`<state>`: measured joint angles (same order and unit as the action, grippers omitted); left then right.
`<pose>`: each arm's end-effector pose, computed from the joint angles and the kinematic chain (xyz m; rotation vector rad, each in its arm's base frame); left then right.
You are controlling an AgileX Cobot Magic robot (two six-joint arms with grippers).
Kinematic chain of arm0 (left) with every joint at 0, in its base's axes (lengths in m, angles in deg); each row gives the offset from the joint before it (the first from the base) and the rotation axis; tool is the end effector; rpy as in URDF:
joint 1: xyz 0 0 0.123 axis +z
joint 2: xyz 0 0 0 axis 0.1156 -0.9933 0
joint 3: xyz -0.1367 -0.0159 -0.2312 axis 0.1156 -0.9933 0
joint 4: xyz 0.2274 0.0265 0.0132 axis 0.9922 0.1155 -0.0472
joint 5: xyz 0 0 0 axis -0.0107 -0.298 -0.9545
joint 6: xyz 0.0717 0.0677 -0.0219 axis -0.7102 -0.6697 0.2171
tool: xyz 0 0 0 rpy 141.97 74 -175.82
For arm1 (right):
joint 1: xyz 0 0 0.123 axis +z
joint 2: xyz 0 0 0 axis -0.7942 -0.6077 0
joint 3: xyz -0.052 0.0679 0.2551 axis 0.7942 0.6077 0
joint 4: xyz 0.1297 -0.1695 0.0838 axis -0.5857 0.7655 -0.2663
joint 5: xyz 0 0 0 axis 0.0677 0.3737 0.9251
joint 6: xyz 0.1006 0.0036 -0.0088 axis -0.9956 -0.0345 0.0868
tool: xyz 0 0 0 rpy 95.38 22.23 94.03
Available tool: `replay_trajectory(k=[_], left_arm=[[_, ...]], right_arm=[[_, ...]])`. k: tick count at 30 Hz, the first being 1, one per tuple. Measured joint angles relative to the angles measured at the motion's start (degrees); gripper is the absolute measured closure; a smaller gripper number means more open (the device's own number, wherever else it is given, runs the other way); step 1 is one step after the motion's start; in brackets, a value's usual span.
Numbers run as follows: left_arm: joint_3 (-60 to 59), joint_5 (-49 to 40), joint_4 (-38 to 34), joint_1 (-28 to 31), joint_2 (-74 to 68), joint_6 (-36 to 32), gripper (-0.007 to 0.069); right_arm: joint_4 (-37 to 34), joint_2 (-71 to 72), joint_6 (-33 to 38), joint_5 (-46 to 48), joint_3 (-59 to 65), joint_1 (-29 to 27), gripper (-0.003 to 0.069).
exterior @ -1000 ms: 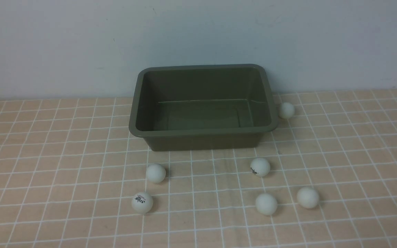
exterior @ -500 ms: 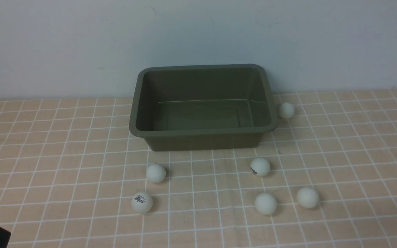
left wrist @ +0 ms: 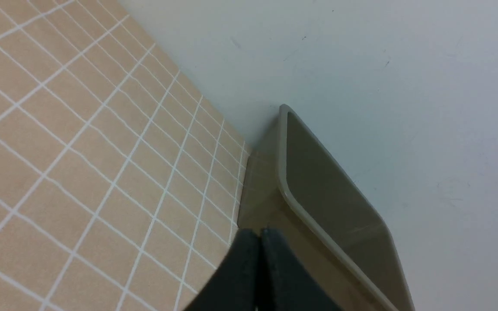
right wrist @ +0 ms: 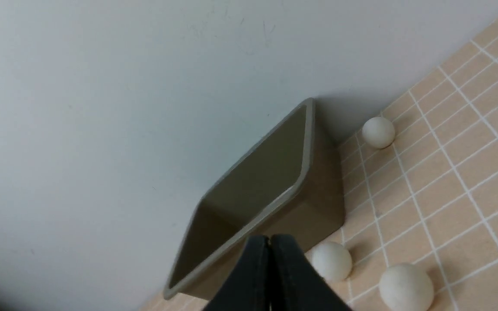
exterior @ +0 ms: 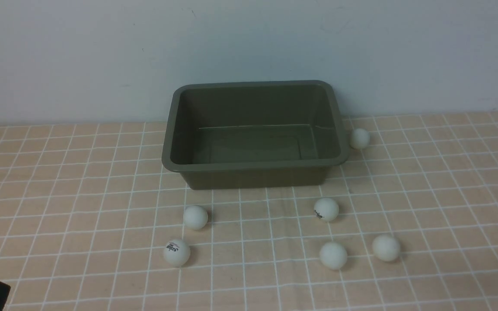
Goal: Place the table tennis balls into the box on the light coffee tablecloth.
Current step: 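Reach for and grasp a ping pong ball on the table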
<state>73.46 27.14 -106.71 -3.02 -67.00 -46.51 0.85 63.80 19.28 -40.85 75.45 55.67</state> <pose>0.0600 -0.0064 0.1895 -0.7656 1.5329 -0.7562 0.0547 0.0311 0.1956 0.4836 1.6098 0.9650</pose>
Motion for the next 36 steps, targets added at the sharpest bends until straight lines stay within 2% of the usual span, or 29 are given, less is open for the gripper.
replay_trajectory(k=[3, 6, 8, 10, 15, 16, 20, 21, 22, 23, 24, 25, 26, 27, 31, 36], left_arm=[[0.18, 4.36, -5.61, 0.00, 0.00, 1.39, 0.0693], [2.79, 6.91, -7.29, 0.00, 0.00, -1.02, 0.0693], [6.80, 6.66, -5.92, 0.00, -0.07, -6.78, 0.0693], [11.61, 3.63, -3.74, 0.00, -1.09, -13.24, 0.0693], [21.52, -13.17, -2.06, 0.00, -10.84, -29.00, 0.0693], [21.85, -13.97, -2.01, 0.00, -11.44, -30.49, 0.0693], [28.35, -27.76, -1.81, 0.00, -25.55, -44.01, 0.0693], [30.57, -30.68, -1.86, 0.00, -29.70, -46.89, 0.0693], [30.88, -31.51, -1.87, 0.00, -31.05, -47.18, 0.0693], [33.06, -33.94, -2.41, 0.00, -36.29, -48.73, 0.0693], [34.23, -35.23, -2.79, 0.00, -39.38, -49.21, 0.0693], [34.46, -35.73, -2.86, 0.00, -39.97, -49.37, 0.0693], [35.84, -36.80, -3.17, 0.00, -43.96, -49.80, 0.0693], [36.92, -37.44, -3.34, 0.00, -47.68, -50.69, 0.0693], [39.09, -37.51, -3.98, -0.27, -56.18, -53.72, 0.0693], [42.06, -36.77, -3.27, -5.37, -66.20, -54.97, 0.0693]], right_arm=[[-6.32, 0.00, 6.15, 0.06, -0.51, 0.00, 0.0678], [-9.81, 0.00, 14.82, 1.61, -4.28, 0.00, 0.0678], [-12.16, -0.16, 23.09, 4.43, -9.00, 0.00, 0.0678], [-13.41, -2.00, 26.63, 7.10, -12.95, 0.00, 0.0678], [-13.42, -13.68, 28.64, 16.64, -22.06, 0.00, 0.0675], [-13.04, -14.99, 28.63, 17.11, -22.42, 0.00, 0.0675], [-3.40, -29.29, 28.98, 27.07, -30.63, 0.00, 0.0675], [1.63, -34.45, 28.74, 29.87, -33.33, 0.00, 0.0675], [2.40, -35.16, 28.55, 30.75, -33.72, 0.00, 0.0675], [8.94, -40.72, 27.56, 33.76, -36.55, 0.00, 0.0675], [13.33, -43.92, 26.59, 35.10, -38.16, 0.00, 0.0675], [14.23, -45.13, 26.38, 35.26, -38.47, 0.00, 0.0675], [20.58, -48.59, 24.66, 36.17, -40.41, 0.00, 0.0675], [26.91, -52.28, 22.54, 36.08, -41.86, 0.00, 0.0675], [41.61, -60.69, 14.71, 32.77, -43.87, 0.00, 0.0675], [49.86, -69.72, 6.24, 28.18, -44.08, 0.00, 0.0675]])
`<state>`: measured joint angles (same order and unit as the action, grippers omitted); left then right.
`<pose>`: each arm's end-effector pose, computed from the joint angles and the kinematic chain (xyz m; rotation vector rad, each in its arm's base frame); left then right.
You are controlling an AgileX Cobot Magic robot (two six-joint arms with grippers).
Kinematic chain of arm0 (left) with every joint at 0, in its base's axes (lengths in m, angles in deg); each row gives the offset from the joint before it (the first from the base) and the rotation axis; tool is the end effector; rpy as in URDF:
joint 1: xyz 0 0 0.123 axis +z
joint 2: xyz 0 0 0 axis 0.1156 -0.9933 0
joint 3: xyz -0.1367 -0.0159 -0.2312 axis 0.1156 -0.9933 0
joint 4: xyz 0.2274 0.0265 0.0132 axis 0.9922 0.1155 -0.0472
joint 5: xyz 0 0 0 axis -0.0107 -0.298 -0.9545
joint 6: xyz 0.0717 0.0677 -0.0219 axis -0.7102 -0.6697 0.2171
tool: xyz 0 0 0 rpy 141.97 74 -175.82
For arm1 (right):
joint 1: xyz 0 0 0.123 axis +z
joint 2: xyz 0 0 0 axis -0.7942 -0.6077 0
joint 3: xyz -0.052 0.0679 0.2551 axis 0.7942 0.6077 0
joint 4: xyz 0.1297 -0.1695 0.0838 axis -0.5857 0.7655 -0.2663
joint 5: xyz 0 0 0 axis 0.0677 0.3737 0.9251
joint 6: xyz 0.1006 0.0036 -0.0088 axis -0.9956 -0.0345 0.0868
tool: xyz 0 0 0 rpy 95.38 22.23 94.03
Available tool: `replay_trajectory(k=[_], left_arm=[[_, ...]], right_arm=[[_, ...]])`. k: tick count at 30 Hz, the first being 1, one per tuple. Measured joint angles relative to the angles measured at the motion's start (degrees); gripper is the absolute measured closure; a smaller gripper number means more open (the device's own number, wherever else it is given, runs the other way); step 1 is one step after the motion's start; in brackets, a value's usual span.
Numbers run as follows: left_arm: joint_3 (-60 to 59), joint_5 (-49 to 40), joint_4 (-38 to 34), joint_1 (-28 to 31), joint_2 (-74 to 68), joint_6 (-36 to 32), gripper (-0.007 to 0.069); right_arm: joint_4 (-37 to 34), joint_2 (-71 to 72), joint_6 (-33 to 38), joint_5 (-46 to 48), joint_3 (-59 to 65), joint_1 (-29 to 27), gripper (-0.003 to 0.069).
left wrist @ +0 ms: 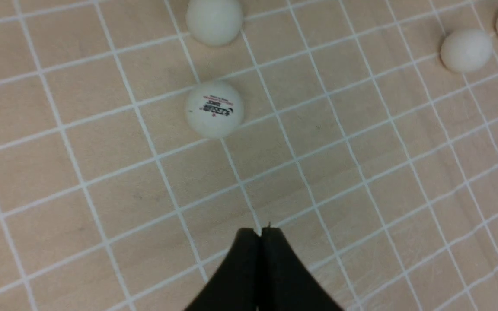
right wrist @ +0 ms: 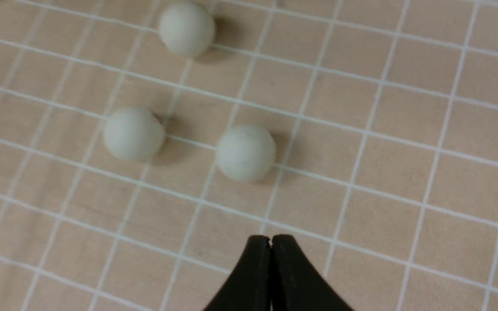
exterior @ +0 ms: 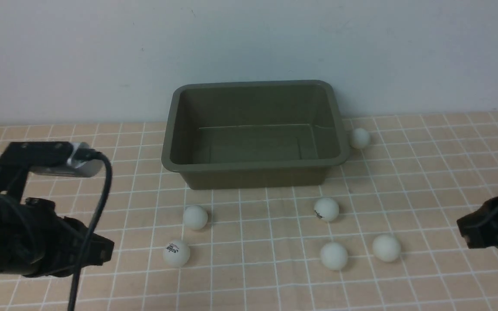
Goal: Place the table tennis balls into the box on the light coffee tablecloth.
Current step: 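Reach for and grasp a ping pong ball on the table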
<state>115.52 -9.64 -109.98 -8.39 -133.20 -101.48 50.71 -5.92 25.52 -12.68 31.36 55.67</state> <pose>0.1900 -0.0505 0.2453 0.3360 2.5486 -0.5726 0.2017 0.0389 0.2352 -0.3738 2.6389 0.3419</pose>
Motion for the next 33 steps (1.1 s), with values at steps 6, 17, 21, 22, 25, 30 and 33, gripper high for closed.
replay_trajectory(k=[6, 17, 21, 22, 25, 30, 33], left_arm=[[5.15, 2.99, 9.80, -8.07, -8.92, 7.59, 0.0693], [18.65, 0.00, 33.14, -12.51, -22.69, 32.55, 0.0693], [19.37, -0.28, 33.52, -12.51, -24.27, 32.72, 0.0693], [19.44, -0.28, 33.52, -12.51, -24.39, 32.77, 0.0693], [19.62, -0.28, 33.58, -12.51, -24.50, 32.87, 0.0693], [19.69, -0.28, 33.58, -12.56, -24.63, 31.63, 0.0693], [19.69, -0.28, 33.58, -12.60, -24.63, 31.29, 0.0693]], right_arm=[[1.78, -7.36, -2.36, -1.50, -0.81, 3.18, 0.0675], [23.62, -17.95, -26.48, -0.68, -11.02, 11.03, 0.0675], [22.98, -18.46, -28.00, 1.43, -13.76, 11.03, 0.0664], [22.06, -18.46, -28.00, 2.00, -14.21, 11.03, 0.0659], [19.60, -18.46, -27.89, 3.32, -15.38, 11.03, 0.0631], [14.53, -18.46, -24.49, 5.58, -15.47, 11.03, 0.0531], [11.30, -18.46, -20.87, 6.64, -15.47, 11.03, 0.0442]])
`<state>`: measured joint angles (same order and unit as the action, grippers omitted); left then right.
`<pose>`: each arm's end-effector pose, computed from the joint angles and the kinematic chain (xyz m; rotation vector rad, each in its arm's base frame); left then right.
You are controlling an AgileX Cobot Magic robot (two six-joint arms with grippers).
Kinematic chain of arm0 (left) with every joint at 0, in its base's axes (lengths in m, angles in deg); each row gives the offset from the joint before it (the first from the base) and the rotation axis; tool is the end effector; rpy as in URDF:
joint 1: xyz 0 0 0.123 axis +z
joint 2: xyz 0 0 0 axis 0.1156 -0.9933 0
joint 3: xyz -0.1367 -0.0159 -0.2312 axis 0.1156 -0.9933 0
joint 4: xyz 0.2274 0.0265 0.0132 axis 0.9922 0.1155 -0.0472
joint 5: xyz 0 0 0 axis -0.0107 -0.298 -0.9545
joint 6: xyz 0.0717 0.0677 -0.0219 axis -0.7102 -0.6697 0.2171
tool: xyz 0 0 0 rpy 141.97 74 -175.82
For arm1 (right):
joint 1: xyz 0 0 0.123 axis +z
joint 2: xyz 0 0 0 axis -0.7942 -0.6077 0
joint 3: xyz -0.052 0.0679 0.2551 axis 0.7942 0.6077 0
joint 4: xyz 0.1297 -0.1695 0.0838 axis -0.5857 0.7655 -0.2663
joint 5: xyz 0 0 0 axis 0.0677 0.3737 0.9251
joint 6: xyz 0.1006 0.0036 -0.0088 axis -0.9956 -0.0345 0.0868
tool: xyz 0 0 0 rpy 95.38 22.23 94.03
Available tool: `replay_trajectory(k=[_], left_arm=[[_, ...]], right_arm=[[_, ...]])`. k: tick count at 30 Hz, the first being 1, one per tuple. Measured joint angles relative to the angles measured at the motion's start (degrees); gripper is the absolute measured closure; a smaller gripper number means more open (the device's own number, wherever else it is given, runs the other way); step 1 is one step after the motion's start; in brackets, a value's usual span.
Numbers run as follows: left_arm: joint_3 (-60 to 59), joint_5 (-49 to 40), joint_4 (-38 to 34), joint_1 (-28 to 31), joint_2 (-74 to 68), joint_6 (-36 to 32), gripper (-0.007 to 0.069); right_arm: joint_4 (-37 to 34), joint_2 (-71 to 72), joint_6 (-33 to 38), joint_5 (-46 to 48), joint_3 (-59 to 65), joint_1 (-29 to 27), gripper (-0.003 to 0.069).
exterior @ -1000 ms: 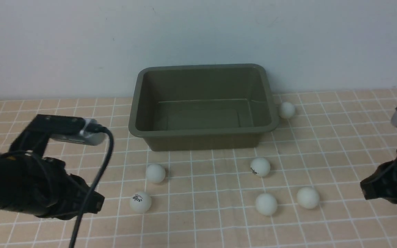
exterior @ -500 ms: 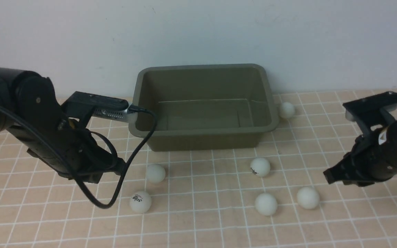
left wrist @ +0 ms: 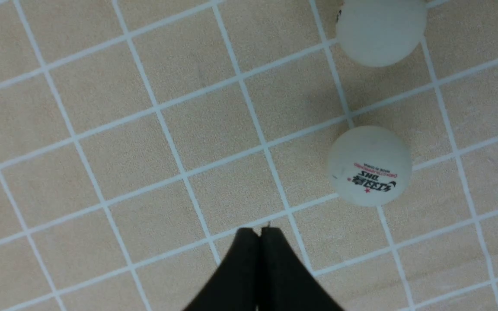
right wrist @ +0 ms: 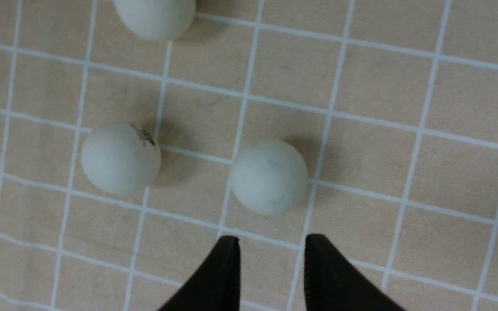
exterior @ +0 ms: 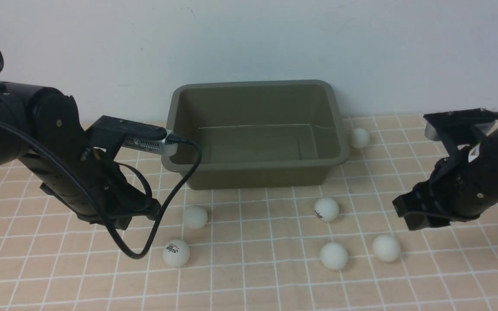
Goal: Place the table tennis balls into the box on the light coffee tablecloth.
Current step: 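Reach for and grasp a ping pong ball on the table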
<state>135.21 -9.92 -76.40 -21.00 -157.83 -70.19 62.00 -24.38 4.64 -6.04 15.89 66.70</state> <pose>0.2763 -0.0754 0.2168 0.3633 2.8238 -0.1188 0.2565 0.0811 0.2198 -0.3324 2.8896 0.2811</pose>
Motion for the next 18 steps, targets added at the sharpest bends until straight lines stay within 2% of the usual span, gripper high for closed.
replay_trajectory(k=[1, 2, 3, 8, 10, 18], left_arm=[[0.00, 0.00, 0.00, 0.00, 0.00, 0.00, 0.0693], [0.00, 0.10, 0.00, 0.00, 0.00, -0.05, 0.0693], [0.00, 0.16, 0.00, 0.00, 0.00, -0.04, 0.0693], [0.00, 1.03, -0.15, 0.00, 0.00, -0.22, 0.0693], [0.00, 1.49, -0.47, 0.00, 0.00, -0.29, 0.0693], [0.00, 1.93, -0.71, 0.00, 0.00, -0.35, 0.0693]], right_arm=[[-0.18, 0.00, 0.00, 0.00, 0.00, 0.00, 0.0442], [-1.26, 0.00, 1.28, -0.09, 0.00, 0.00, 0.0388], [-1.39, 0.00, 1.43, -0.16, 0.00, 0.00, 0.0375], [-0.21, -1.88, 1.55, -2.60, -0.32, 0.00, 0.0201], [0.81, -3.60, 1.55, -3.15, -0.36, 0.00, 0.0160], [1.29, -10.36, 1.59, -4.22, -1.03, 0.00, 0.0129]])
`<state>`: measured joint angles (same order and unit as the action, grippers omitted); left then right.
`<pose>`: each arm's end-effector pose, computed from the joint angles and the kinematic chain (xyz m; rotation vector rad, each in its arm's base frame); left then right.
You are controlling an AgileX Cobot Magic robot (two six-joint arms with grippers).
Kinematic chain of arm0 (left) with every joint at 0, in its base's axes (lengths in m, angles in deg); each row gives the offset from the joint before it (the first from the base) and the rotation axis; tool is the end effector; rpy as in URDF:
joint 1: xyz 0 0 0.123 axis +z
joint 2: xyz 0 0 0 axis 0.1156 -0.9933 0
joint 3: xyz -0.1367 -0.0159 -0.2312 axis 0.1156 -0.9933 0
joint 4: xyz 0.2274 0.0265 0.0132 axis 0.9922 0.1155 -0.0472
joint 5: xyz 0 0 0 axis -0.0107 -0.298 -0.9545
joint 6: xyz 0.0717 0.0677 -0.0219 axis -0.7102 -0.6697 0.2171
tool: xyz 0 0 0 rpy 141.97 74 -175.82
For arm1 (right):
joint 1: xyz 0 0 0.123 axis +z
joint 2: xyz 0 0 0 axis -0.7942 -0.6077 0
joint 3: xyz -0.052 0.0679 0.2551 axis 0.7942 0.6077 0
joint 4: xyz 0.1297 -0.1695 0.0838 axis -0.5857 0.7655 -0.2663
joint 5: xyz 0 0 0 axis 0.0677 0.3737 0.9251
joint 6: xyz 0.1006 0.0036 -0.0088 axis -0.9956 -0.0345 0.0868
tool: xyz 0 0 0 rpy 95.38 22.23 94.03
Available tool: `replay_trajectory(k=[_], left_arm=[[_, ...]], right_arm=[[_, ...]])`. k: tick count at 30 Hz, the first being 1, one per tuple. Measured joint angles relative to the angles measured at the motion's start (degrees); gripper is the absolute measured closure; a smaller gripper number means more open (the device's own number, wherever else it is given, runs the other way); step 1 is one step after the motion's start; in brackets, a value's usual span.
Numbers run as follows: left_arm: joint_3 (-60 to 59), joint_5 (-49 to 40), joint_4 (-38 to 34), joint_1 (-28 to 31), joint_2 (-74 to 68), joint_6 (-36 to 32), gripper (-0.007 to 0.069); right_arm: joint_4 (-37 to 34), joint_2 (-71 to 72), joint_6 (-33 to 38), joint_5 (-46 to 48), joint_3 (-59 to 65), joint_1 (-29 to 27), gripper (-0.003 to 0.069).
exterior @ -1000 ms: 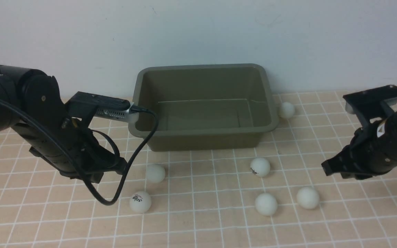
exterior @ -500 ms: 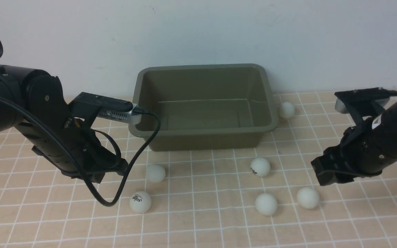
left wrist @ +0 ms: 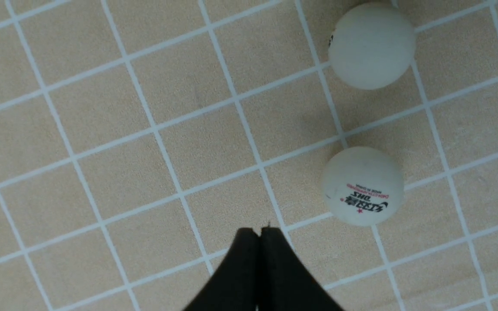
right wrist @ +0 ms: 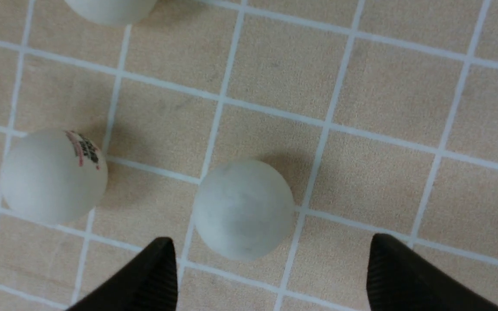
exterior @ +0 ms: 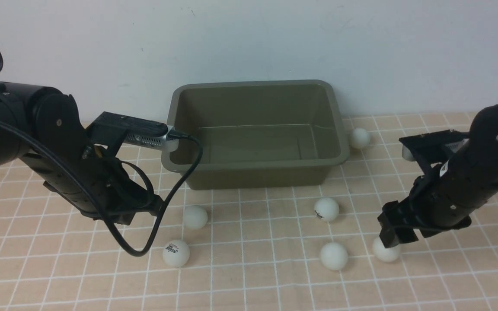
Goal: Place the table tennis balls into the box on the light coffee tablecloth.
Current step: 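Reach for and grasp a ping pong ball on the table, then release the ping pong ball into the bin and lift the gripper away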
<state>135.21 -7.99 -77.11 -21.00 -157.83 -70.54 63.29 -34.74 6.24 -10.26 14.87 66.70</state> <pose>0.2793 -0.0770 0.2179 0.3562 2.7910 -0.1349 0.2803 0.0844 0.1741 -0.3762 2.9737 0.2278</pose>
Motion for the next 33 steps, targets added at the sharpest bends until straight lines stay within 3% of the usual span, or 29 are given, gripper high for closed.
replay_trajectory(k=[15, 19, 22, 28, 33], left_arm=[[0.00, 0.45, -0.16, 0.00, 0.00, -0.47, 0.0692], [0.00, 1.60, -0.16, 0.00, 0.00, -1.47, 0.0683], [0.00, 3.26, -0.22, -0.07, 0.00, -1.55, 0.0657], [0.00, 4.28, -0.87, -0.13, -1.19, -1.55, 0.0594], [0.00, 4.30, -4.28, -0.19, -5.02, -2.34, 0.0484]], right_arm=[[-1.99, -7.70, 0.54, 0.91, -5.59, 0.00, 0.0135], [-2.61, -9.70, 0.54, 0.97, -5.59, 0.00, 0.0203], [-3.11, -10.15, 0.54, 1.42, -5.69, 0.00, 0.0300], [-3.20, -10.03, 0.99, 7.31, -8.87, 0.00, 0.0300], [-8.32, -7.34, 4.08, 15.67, -17.92, 0.00, 0.0300]])
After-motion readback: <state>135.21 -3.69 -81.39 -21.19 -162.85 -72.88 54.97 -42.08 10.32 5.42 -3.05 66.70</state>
